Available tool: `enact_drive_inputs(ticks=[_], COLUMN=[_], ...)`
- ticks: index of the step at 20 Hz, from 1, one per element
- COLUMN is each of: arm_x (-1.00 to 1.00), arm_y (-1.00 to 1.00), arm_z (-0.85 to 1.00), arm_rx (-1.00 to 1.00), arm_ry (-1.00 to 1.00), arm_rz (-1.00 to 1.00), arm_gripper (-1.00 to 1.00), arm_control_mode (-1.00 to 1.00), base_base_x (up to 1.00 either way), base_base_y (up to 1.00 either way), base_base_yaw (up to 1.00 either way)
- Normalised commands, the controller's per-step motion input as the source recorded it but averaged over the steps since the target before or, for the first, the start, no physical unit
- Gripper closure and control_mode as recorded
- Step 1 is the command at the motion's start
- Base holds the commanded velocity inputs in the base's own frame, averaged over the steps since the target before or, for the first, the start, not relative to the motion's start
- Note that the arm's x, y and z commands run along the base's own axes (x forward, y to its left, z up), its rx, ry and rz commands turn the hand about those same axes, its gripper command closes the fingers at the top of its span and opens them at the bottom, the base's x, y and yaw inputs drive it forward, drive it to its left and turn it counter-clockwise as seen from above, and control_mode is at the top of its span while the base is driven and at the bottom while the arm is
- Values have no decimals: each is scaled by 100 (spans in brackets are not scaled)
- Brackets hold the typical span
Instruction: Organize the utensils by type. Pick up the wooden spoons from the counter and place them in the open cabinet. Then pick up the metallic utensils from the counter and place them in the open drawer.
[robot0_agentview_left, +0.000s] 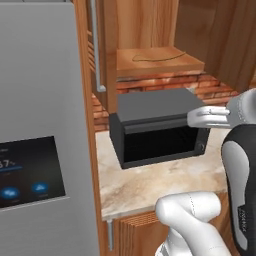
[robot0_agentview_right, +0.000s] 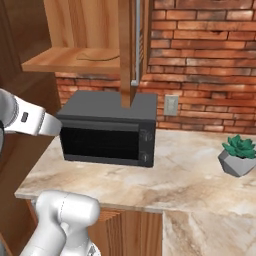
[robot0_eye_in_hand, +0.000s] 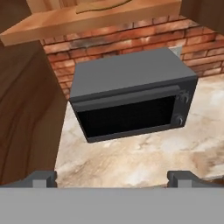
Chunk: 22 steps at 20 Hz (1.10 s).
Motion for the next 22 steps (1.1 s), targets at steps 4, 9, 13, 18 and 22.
enact_drive_inputs(ticks=[4,9,13,18,22], arm_x=[0,0,0,0,0], arm_y=[0,0,0,0,0], arm_z=[0,0,0,0,0], arm_rx=[0,0,0,0,0], arm_ry=[0,0,0,0,0], arm_rz=[0,0,0,0,0], arm_gripper=[-100,-100,-100,-100,-100], arm_control_mode=[100,100,100,100,100], base_base_x=[-52,-77,-100,-100,-100], base_base_y=[0,0,0,0,1], base_base_yaw=[-8,-4,-5,-5,-5])
